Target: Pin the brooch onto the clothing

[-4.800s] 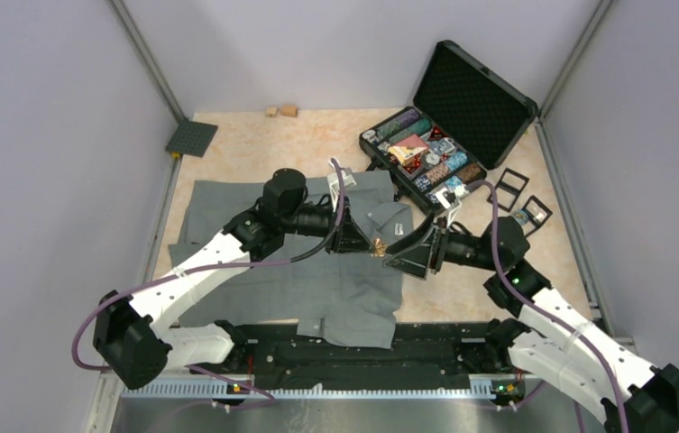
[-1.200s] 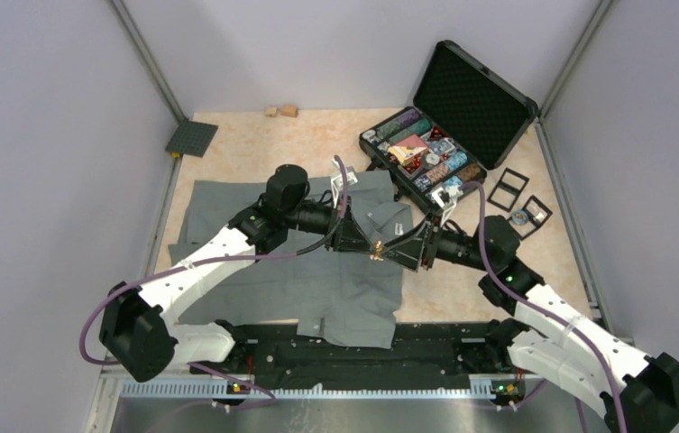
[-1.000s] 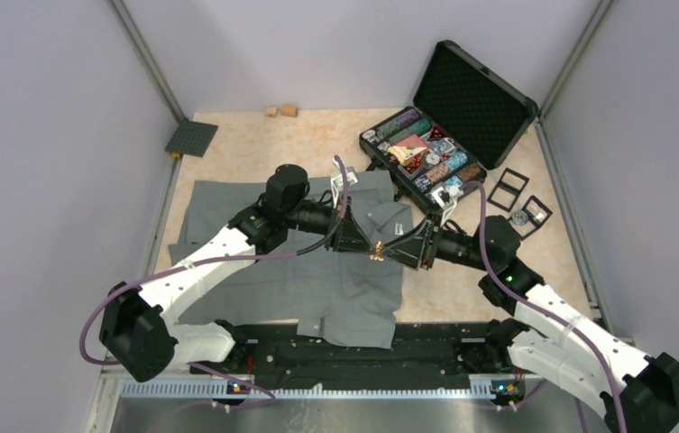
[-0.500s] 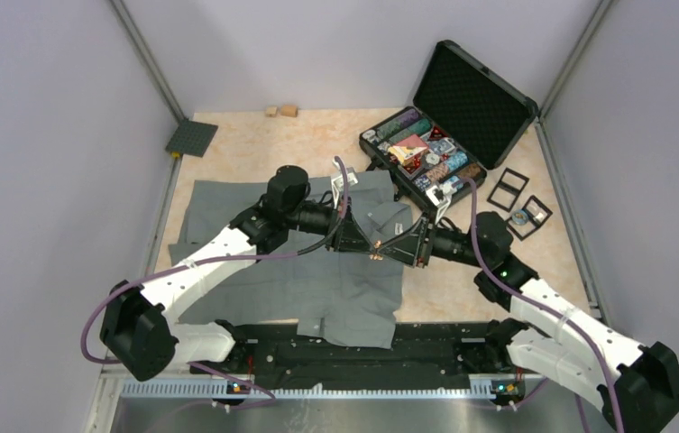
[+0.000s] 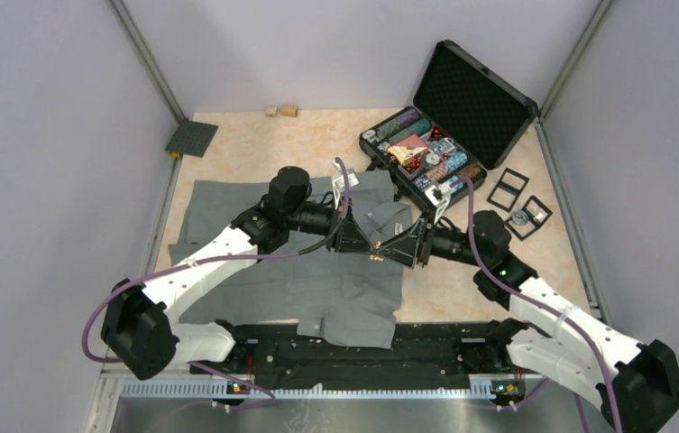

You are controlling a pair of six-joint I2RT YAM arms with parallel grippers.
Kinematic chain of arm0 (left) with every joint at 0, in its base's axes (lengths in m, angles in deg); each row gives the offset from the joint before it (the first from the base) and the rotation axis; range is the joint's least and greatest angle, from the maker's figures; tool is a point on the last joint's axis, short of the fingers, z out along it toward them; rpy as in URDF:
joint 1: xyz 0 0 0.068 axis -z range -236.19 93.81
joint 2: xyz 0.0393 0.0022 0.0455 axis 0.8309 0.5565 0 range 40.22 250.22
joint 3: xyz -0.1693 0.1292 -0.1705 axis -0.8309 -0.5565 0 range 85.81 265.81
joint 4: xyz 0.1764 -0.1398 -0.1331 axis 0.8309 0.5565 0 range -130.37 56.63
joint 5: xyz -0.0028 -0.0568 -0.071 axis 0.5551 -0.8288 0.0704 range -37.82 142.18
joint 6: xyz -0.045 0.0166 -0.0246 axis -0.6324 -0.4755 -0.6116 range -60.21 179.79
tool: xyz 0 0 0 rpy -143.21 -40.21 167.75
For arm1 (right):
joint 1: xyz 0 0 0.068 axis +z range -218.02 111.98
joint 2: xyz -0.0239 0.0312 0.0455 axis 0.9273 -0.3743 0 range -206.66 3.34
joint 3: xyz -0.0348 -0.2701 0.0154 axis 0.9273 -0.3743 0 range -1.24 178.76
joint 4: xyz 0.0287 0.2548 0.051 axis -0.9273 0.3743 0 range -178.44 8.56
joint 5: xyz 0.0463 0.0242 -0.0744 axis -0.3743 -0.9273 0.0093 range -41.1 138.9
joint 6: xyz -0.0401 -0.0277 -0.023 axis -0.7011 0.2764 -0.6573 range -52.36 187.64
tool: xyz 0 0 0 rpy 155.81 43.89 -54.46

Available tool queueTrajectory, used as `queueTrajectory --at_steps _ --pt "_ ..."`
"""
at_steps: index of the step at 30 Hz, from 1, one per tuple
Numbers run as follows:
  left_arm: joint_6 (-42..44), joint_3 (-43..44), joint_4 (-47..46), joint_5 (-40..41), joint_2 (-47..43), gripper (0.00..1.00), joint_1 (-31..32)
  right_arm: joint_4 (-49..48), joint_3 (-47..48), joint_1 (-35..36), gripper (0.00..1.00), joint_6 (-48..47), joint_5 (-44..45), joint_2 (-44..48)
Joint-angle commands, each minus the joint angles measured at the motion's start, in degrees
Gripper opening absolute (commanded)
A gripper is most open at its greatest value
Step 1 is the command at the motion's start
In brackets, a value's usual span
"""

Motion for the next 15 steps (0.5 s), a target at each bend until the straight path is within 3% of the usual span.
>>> queueTrajectory --at_steps 1,7,15 --pt "2.0 1.3 0.5 1.9 -1.1 0.00 0.7 -1.6 1.2 0.3 0.46 -1.7 -0.9 0.8" --pt "2.3 1.6 1.2 3.3 -0.8 0.00 0.5 -1.4 1.0 0.3 0.64 -2.1 -2.1 5.6" --pt "1.9 1.3 1.0 3.8 -1.4 0.00 0.0 5.1 1.9 0.3 0.72 -4.6 3.2 9.3"
